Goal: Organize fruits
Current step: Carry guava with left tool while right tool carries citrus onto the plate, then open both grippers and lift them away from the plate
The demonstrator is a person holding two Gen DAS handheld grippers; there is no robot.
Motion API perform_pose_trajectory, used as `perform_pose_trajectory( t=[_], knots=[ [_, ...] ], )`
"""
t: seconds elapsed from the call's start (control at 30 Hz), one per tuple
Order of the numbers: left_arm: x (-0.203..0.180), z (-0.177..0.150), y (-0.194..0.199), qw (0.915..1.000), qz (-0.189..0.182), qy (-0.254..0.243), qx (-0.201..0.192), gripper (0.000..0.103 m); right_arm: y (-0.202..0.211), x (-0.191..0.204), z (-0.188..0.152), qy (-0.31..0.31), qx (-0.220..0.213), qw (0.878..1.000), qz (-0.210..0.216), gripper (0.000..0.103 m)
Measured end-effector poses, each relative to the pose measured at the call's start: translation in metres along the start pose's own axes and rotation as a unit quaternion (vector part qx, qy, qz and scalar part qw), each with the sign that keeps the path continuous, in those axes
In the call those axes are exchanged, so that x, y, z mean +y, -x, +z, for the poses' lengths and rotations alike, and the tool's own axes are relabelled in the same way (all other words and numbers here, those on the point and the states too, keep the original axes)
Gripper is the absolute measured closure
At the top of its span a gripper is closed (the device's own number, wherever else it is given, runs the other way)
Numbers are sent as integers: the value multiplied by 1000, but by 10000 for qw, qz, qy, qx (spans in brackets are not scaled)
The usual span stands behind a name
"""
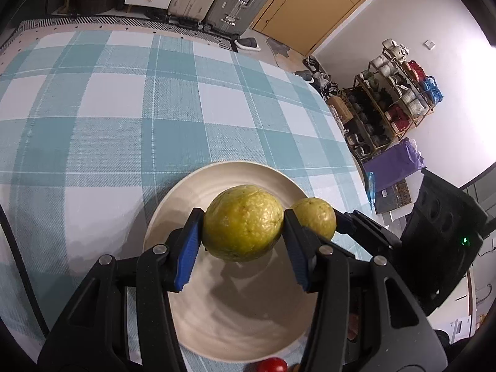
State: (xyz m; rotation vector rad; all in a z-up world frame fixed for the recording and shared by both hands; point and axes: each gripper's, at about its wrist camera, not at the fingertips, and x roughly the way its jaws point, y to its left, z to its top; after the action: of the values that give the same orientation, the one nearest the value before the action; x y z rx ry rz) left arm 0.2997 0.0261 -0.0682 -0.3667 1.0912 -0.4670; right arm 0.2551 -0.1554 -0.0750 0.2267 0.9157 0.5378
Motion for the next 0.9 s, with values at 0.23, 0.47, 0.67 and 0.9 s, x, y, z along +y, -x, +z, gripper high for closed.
perform_pose_trajectory(
  t=[0.23, 0.47, 0.67, 0.9],
  knots=[
    [2, 10, -17, 10000, 22, 9, 62, 55, -15, -3, 1, 66, 30, 9999, -151, 50],
    [4, 15, -15, 9997, 113, 225, 58, 49, -11, -1, 3, 81, -251, 9996, -107, 34],
    [-4, 7, 11, 9992, 290, 172, -206, 43, 22, 6, 1, 218, -753, 9965, -280, 13],
    [-20, -25, 49, 9942, 895, -113, -579, 35, 53, 9, -15, 121, -869, 9950, -482, 9]
  ],
)
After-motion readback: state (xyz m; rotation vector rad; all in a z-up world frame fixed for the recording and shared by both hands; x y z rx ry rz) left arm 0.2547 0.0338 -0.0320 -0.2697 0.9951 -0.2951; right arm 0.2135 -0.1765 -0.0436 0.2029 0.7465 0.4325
